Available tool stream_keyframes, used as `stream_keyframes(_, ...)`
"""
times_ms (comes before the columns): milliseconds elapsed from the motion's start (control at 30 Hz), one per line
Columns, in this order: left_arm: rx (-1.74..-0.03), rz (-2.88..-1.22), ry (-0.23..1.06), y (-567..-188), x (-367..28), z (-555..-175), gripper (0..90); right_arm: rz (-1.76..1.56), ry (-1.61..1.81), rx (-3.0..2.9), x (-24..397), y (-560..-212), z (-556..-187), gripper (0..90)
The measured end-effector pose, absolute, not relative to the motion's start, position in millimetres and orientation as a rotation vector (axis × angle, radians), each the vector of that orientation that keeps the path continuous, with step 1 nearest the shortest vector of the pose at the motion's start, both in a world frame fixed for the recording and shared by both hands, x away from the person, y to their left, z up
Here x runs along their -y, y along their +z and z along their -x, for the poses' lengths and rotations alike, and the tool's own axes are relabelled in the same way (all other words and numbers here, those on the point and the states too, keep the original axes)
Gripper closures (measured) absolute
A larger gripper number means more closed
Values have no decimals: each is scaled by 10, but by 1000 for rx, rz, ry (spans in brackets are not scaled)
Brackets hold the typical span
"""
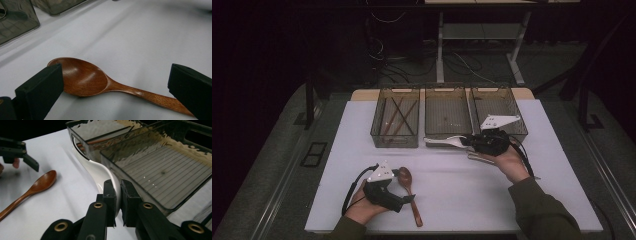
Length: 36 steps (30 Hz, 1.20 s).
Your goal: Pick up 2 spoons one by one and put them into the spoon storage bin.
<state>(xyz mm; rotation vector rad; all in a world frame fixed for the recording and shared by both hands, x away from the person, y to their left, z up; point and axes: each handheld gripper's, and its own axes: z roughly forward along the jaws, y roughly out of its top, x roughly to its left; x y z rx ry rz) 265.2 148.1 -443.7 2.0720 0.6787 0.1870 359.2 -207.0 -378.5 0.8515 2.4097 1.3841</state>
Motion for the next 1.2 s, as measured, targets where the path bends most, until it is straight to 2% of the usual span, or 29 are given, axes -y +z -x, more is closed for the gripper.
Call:
stream_keyframes(667,-667,-2074,187,-4431,-1478,-2643,0,-939,1282,-2353,2092,-3686,-4011,827)
stream_keyframes(1200,-663,-2078,189,-4428,-1483,-2644,0,-1015,1169,-2393,2072,-3887,-4227,827)
